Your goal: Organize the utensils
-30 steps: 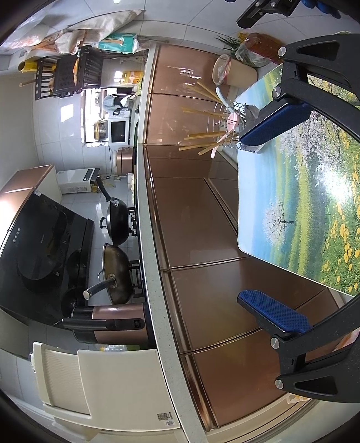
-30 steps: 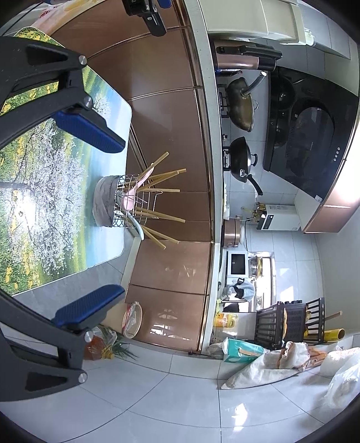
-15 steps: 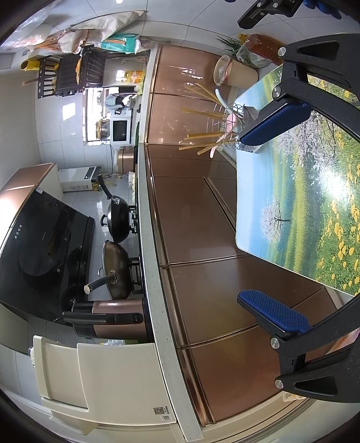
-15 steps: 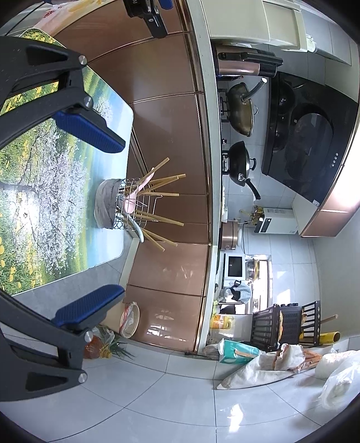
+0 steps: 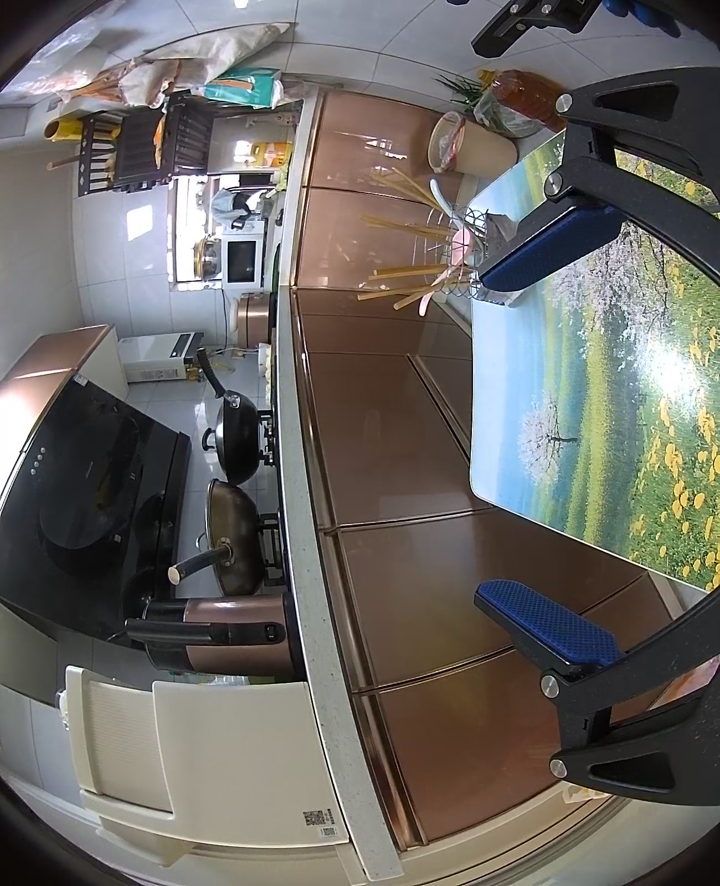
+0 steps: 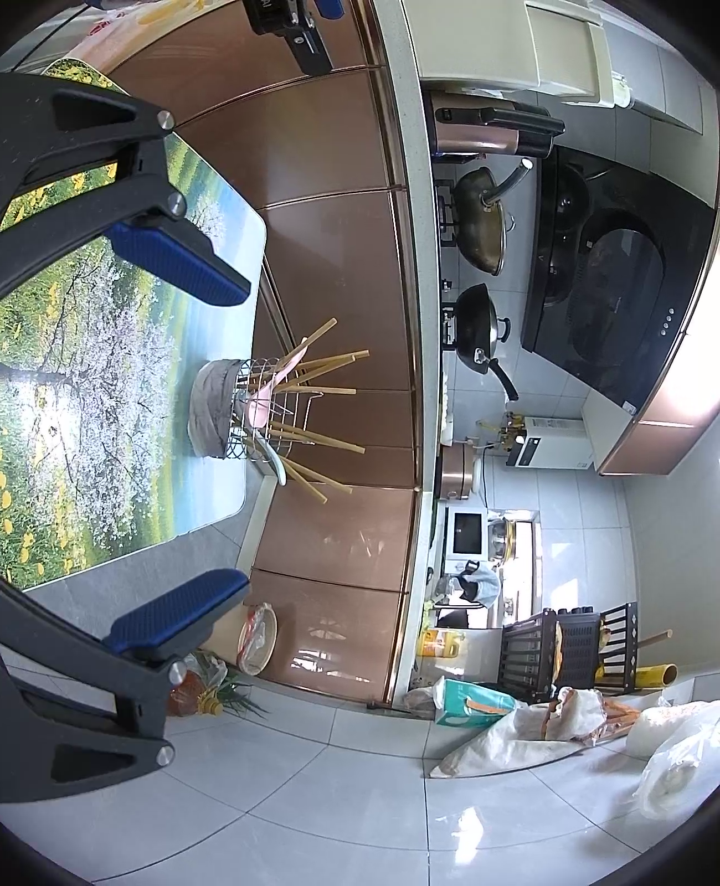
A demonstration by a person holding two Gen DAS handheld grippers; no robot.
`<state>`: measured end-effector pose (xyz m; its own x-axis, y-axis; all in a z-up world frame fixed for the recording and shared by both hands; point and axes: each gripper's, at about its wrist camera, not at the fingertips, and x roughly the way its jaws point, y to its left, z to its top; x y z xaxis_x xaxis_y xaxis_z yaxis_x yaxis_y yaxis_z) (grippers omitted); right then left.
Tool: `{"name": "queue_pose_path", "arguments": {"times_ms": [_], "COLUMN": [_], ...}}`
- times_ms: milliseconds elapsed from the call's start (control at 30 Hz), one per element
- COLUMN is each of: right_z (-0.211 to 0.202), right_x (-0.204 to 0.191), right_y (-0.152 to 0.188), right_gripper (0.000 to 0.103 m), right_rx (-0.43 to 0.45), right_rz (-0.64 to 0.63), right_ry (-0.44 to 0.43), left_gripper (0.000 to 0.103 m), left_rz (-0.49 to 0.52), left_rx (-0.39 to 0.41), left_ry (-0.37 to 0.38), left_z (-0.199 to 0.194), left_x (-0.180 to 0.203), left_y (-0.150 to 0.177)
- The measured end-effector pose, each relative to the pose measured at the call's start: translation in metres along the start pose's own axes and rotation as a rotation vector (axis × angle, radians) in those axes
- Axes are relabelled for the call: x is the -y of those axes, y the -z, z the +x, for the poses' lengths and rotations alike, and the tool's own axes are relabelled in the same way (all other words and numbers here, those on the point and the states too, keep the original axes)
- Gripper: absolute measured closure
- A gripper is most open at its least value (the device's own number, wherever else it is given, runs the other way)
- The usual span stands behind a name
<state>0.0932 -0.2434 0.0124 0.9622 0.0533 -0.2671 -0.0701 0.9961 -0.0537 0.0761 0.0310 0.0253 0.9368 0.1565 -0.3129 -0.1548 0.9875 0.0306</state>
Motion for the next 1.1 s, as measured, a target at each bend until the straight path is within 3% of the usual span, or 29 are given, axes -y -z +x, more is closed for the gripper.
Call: {"name": "queue_pose_path", "arguments": {"times_ms": [1100], "right_z": [-0.0051], "right_x": [-0.0002], "right_y": [-0.0007], "right_gripper": [0.007], "right_rx": [-0.002], "right_rz": [0.0], "right_ry": [-0.008], "left_gripper": [0.0], "left_rz": [0.007], "left_rx": [-0.011], "left_ry": [-0.012], "left_z": [-0.0033], "left_x": [-0.0015], "left_y": [0.0052]}}
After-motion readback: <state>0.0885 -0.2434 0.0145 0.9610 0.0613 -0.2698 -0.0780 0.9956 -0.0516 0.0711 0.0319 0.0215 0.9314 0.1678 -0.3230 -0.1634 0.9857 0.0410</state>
